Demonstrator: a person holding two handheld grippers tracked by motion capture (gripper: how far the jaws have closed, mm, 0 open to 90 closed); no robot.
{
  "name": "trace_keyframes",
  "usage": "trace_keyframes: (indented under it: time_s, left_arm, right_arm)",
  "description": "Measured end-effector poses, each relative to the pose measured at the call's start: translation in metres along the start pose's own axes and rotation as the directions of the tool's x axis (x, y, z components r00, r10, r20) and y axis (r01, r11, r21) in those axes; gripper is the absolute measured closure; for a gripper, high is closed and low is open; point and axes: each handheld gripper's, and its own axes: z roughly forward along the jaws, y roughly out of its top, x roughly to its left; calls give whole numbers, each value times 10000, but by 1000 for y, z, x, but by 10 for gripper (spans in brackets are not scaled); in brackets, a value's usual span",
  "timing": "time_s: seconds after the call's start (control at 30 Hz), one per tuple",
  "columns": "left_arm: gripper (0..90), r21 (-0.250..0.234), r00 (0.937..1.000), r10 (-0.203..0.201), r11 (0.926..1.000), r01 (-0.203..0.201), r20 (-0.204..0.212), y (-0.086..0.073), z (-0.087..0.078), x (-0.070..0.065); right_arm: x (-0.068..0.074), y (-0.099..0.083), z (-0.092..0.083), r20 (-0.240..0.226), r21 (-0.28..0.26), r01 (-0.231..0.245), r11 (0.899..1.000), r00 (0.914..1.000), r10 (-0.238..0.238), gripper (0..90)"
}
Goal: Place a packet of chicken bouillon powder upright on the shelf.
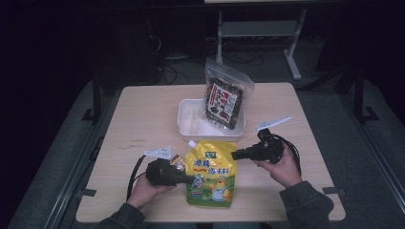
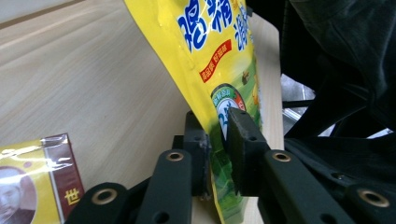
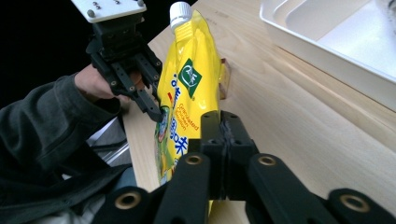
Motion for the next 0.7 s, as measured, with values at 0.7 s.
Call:
trace_keyframes:
  time_s: [0.7]
  left_arm:
    - [809, 2, 9993, 358, 9994, -358, -54, 4, -1, -7]
  right_arm:
    - [12, 70, 20, -495, 2391, 530, 9695, 9979, -423, 685]
